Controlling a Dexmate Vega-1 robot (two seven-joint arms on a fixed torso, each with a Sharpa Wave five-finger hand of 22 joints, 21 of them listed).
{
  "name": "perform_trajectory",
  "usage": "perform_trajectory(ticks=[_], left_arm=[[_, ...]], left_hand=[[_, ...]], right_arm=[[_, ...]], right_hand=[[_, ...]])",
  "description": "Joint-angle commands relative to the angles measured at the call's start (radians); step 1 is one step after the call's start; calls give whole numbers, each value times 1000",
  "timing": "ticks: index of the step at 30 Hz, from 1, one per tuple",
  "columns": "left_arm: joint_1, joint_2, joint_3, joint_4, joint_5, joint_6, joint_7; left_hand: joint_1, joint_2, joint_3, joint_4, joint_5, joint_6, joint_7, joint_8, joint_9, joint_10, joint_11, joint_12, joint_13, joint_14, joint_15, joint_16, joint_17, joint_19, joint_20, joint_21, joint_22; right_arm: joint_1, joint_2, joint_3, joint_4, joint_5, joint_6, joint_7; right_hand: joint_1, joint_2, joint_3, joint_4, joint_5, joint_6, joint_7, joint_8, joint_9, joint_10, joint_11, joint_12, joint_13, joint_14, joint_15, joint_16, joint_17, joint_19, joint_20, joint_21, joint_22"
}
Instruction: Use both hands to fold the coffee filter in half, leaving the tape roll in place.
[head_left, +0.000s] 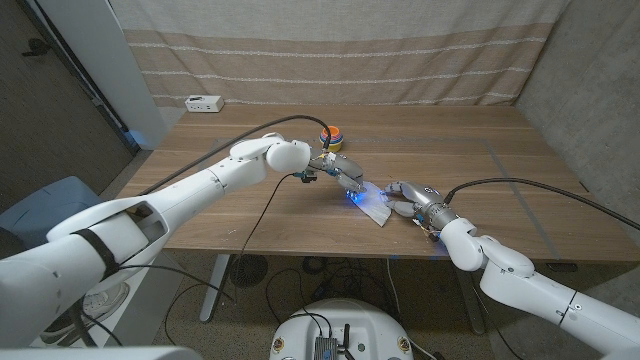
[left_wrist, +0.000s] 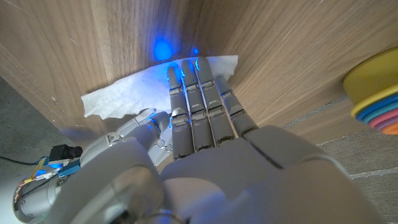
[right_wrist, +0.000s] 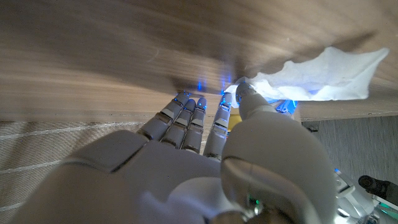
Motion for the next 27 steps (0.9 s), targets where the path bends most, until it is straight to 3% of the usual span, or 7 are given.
perform_trajectory(ticks=[1, 6, 12, 16, 21, 27], left_arm=[[7, 24, -25, -38, -20, -6, 54], [56, 58, -88, -96, -25, -14, 175], [121, 76, -153, -130, -22, -20, 335], [162, 78, -189, -133, -28, -27, 433], [191, 78, -219, -125, -58, -37, 496], [224, 76, -248, -111, -109, -42, 541]], left_hand=[[11, 13, 1, -6, -3, 0, 7, 5, 9, 0, 2, 12, 13, -5, 1, 16, 16, 3, 5, 11, 4], [20, 15, -3, -9, -4, -27, -4, 0, 25, -28, -10, 20, 38, -23, -12, 29, 32, -4, -1, 16, 6], [22, 16, 0, 6, -1, -101, -29, -22, 46, -90, -30, 22, 68, -77, -34, 8, 27, -24, -5, 20, 8], [19, 5, 13, 17, 5, -183, -73, -47, 62, -166, -49, 16, 91, -122, -44, -33, -1, -47, -11, 21, 8], [14, -1, 19, 22, 8, -203, -81, -52, 69, -195, -60, 13, 98, -141, -46, -61, -22, -57, -13, 22, 6], [11, -4, 23, 23, 10, -209, -82, -52, 72, -201, -59, 14, 101, -142, -47, -71, -33, -59, -13, 23, 5]], right_arm=[[20, 7, -5, 27, 3, 28, 4], [26, 9, -5, 33, 1, 29, 5], [30, 9, -7, 33, -1, 28, 11], [31, 9, -6, 32, 0, 27, 13], [26, 10, 0, 30, 8, 34, 2], [5, 24, 32, 40, 57, 84, -49]], right_hand=[[6, 4, -3, 2, 8, 5, 3, 1, 3, 10, 2, 9, 2, 14, -63, 7, 4, 39, 33, 8, 24], [7, 4, -4, 2, 9, 5, 2, 1, 3, 10, 2, 9, 2, 14, -63, 7, 4, 39, 33, 7, 24], [8, 5, -6, 2, 9, 5, 2, 1, 3, 10, 2, 9, 2, 13, -63, 7, 4, 39, 33, 7, 24], [8, 6, -7, 3, 9, 6, 1, 1, 3, 10, 3, 9, 2, 14, -63, 8, 4, 39, 33, 7, 24], [9, 8, -8, 3, 9, 5, 3, 1, 3, 11, 3, 9, 2, 14, -62, 8, 5, 39, 33, 7, 24], [8, 42, -2, 17, 10, 5, 1, 0, 4, 14, 1, 9, 2, 17, -65, 14, 12, 41, 28, 8, 24]])
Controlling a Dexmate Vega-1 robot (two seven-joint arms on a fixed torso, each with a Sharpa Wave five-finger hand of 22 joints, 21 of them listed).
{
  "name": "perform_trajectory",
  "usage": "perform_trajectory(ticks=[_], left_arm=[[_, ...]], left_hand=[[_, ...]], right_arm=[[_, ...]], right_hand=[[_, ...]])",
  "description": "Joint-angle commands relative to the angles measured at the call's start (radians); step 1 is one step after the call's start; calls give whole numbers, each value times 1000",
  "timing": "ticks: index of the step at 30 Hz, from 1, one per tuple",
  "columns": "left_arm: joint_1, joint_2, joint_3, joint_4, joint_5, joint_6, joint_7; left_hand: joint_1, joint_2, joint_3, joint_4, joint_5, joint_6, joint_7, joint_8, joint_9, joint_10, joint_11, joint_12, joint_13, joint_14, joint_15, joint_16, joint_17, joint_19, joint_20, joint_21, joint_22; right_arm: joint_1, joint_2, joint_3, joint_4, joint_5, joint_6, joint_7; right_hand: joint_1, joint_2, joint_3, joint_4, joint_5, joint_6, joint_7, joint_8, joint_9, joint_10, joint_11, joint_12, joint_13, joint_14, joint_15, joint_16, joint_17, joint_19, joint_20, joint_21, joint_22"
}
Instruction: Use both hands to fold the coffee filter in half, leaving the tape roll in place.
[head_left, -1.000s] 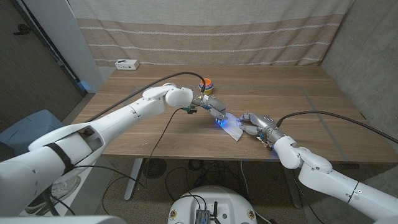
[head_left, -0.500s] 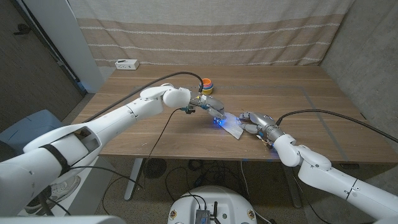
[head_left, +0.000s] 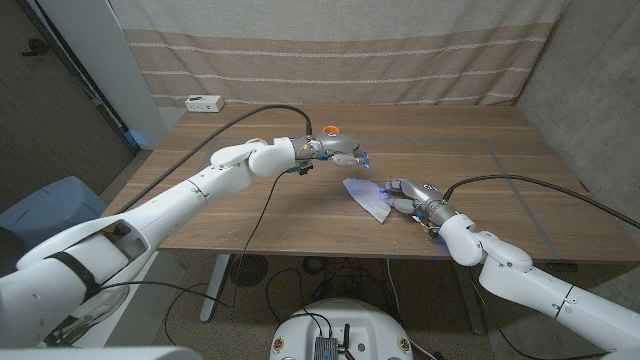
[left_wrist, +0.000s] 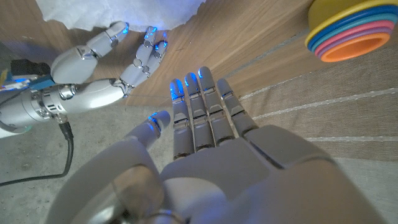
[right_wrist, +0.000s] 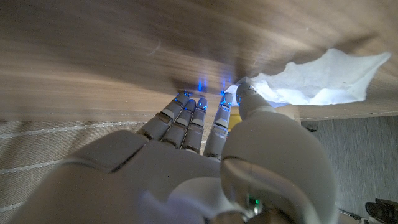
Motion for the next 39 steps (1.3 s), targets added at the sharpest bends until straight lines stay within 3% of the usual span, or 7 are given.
perform_trajectory(ticks=[1, 10, 13, 18, 19, 29, 39], left_arm=[[79, 5, -75, 8, -76, -17, 145], [115, 12, -102, 20, -166, -11, 140], [124, 12, -108, 29, -184, -19, 146], [147, 7, -130, 45, -222, -35, 182], [152, 5, -135, 50, -230, -41, 193], [218, -22, -205, 98, -327, -91, 314], [264, -34, -255, 118, -472, -100, 308]], left_hand=[[0, -10, 8, -1, 7, -7, 2, -6, 7, -9, -1, 1, 4, -2, -2, -11, -6, -4, -1, 8, 1], [-4, -11, 13, 1, 10, -21, -2, -8, 11, -15, -1, 3, 7, -1, -3, -26, -22, -9, 1, 9, -1], [-6, -11, 15, 2, 11, -29, -4, -10, 13, -20, 3, 3, 8, -4, 0, -32, -27, -10, 3, 10, -1], [-8, -14, 21, 0, 16, -55, -11, -16, 17, -44, -2, -2, 11, -23, -1, -56, -43, -19, 6, 10, -4], [-8, -14, 22, -1, 16, -56, -12, -16, 17, -47, -4, -3, 11, -24, -3, -59, -45, -21, 5, 9, -4], [-14, -32, 41, -25, 27, -144, -44, -48, 6, -123, -11, -42, -16, -95, -6, -146, -103, -38, 13, 15, -13], [-66, -63, 11, -33, -5, -250, -48, -72, -36, -230, 1, -119, -66, -183, 9, -246, -180, -64, -20, 17, -30]], right_arm=[[-26, 16, 42, 13, 58, 63, -70], [-82, 62, 134, 67, 225, 257, -178], [-90, 81, 157, 90, 270, 319, -197], [-95, 113, 187, 122, 331, 402, -213], [-95, 118, 193, 126, 340, 411, -214], [-86, 167, 236, 168, 387, 496, -242], [-72, 192, 261, 190, 416, 529, -234]], right_hand=[[-6, 39, 2, 19, 9, 5, 1, 0, 3, 11, -1, 6, 2, 17, -65, 13, 9, 42, 26, 8, 24], [-10, 45, -1, 24, 4, -43, -4, -16, 3, -15, 3, -5, 3, 13, -57, 15, 14, 41, 28, 8, 25], [-33, 53, -9, 43, 0, -96, -10, -23, 3, -40, 2, -11, 3, 4, -56, 15, 22, 35, 29, 6, 25], [-58, 59, -13, 65, -2, -127, -8, -23, 4, -57, 5, -13, 4, -1, -51, 15, 27, 29, 32, 4, 26], [-66, 58, -15, 70, -2, -131, -10, -21, 4, -59, 14, -13, 4, -1, -48, 14, 27, 27, 33, 4, 26], [-85, 50, -19, 80, -3, -135, 3, -15, 4, -59, 20, -9, 4, -1, -40, 10, 25, 24, 41, 3, 26], [-105, 64, -17, 99, -3, -138, 6, -11, 4, -58, 23, -6, 4, -4, -35, 8, 29, 16, 42, 1, 26]])
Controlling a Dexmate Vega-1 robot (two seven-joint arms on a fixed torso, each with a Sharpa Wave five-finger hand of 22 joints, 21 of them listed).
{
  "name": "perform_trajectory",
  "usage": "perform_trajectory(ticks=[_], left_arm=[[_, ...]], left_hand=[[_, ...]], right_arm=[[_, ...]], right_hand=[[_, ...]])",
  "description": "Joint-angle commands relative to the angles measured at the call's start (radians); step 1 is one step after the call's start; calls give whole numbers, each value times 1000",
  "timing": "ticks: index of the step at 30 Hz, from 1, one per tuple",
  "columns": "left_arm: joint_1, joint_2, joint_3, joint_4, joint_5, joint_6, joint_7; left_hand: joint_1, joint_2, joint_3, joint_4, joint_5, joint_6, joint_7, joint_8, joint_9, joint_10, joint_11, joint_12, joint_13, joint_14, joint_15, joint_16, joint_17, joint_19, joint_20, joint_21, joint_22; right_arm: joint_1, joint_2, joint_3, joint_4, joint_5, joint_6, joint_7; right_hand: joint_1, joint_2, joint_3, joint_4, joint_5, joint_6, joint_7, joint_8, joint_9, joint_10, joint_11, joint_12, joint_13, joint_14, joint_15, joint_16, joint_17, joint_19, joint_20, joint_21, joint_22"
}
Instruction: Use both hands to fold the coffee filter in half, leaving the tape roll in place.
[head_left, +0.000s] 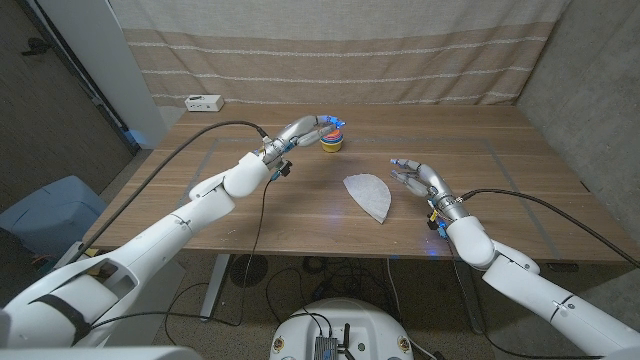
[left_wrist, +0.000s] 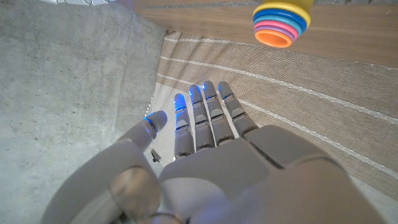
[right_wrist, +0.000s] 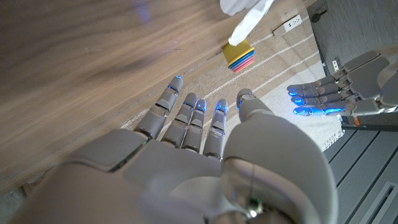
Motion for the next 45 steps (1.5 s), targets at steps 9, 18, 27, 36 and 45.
perform_trajectory(ticks=[9, 18, 27, 36, 45], left_arm=[[94, -31, -96, 50, -315, -30, -29], [125, -30, -129, 49, -422, -34, -70], [150, -36, -156, 61, -565, -36, -150], [163, -12, -177, 78, -665, -31, -251], [208, 24, -210, 41, -711, -4, -261]], left_hand=[[-33, -4, -12, -25, -46, -57, -5, -6, -63, -68, 10, -83, -69, -107, 0, -105, -96, -40, -50, -12, -26], [-42, 10, -8, -44, -70, -139, -50, -18, -124, -139, -19, -152, -135, -171, -15, -154, -166, -64, -55, -31, -40], [-52, 29, -31, -46, -98, -259, -93, -24, -189, -266, -60, -205, -214, -289, -57, -171, -216, -105, -87, -62, -47], [-54, 33, -64, -53, -106, -374, -84, -25, -215, -353, -85, -208, -276, -364, -78, -172, -238, -142, -104, -93, -50], [-55, 42, -88, -50, -110, -446, -75, -22, -221, -417, -105, -206, -322, -421, -85, -171, -244, -177, -120, -119, -50]], right_arm=[[28, 72, 61, 63, 150, 103, 39], [42, 97, 74, 76, 203, 115, 57], [45, 125, 93, 87, 273, 144, 76], [33, 165, 128, 97, 436, 185, 139], [19, 229, 176, 143, 580, 291, 194]], right_hand=[[-34, 7, 4, 32, -4, -7, 9, 10, 3, 2, 18, 7, 4, -9, -27, -3, 8, -16, 7, -6, 2], [-39, 6, 12, 37, -3, -10, 16, 11, 3, 5, 26, 9, 4, -8, -17, -5, 7, -17, 7, -5, 2], [-58, -3, 13, 49, -6, -15, 24, 11, 2, 6, 48, 10, 4, -7, -5, -9, 7, -18, 3, -5, 2], [-70, -12, 20, 51, -6, -29, 35, 9, 2, -30, 52, -2, 2, -31, 5, -28, -1, -22, -17, -6, 0], [-116, -40, -2, 62, -10, -41, 57, 10, 1, -53, 75, -3, -1, -56, 23, -47, -9, -44, -14, -16, -4]])
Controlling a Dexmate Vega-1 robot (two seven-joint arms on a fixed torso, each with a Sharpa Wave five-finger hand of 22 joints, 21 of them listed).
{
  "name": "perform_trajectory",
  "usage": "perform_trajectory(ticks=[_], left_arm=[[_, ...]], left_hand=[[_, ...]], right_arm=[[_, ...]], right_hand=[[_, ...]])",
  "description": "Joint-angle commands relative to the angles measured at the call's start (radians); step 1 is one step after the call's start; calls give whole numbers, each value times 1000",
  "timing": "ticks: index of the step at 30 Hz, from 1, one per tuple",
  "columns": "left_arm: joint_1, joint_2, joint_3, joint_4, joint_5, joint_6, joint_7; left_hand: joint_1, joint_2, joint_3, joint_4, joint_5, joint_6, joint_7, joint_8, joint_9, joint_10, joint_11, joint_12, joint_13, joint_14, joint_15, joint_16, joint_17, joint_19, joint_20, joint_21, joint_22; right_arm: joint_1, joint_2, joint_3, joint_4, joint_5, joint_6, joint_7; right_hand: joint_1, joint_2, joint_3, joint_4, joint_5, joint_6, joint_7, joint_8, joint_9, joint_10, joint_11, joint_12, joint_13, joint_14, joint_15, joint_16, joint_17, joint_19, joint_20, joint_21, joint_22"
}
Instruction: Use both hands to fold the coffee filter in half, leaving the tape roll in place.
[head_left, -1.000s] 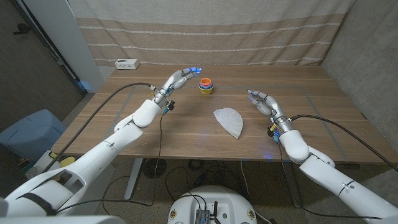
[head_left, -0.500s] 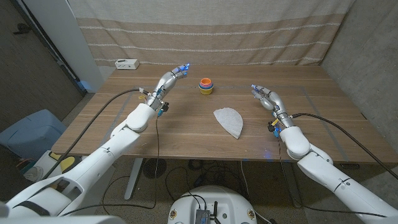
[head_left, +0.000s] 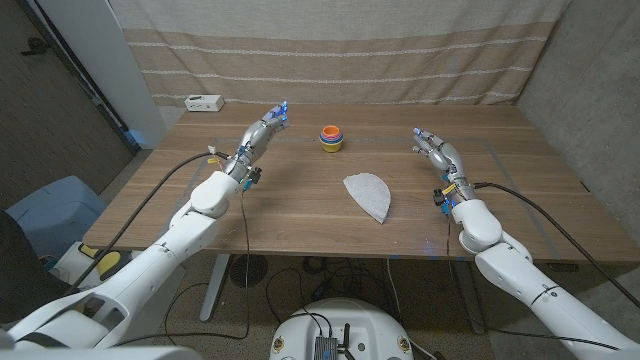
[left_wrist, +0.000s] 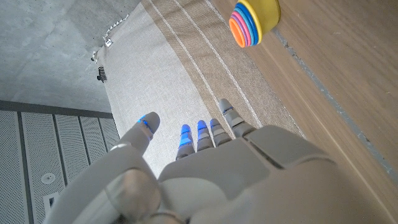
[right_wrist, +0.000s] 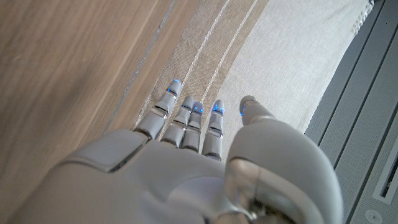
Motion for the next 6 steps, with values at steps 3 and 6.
perform_trajectory(ticks=[3, 6], left_arm=[[57, 43, -45, -37, -97, 63, -30], [55, 39, -49, -25, -117, 79, -38]], left_hand=[[2, 20, -13, 0, -3, -30, -14, 3, 0, -24, -14, 4, -16, -22, -9, 1, -1, -13, -5, -8, 3], [3, 21, -16, 0, -3, -44, -18, 3, -1, -34, -13, 4, -24, -33, -11, 0, -2, -18, -9, -12, 3]], right_arm=[[-22, 82, 57, 34, 163, 115, 36], [-26, 81, 51, 21, 146, 117, 34]], right_hand=[[-34, -16, -17, 7, -2, 3, 20, 6, 1, -15, 12, 0, 0, -11, 11, -11, -4, -18, 6, -7, -1], [-30, -16, -13, 1, 0, 4, 22, 7, 1, -13, 15, 2, -1, -10, 11, -13, -8, -19, 7, -7, -1]])
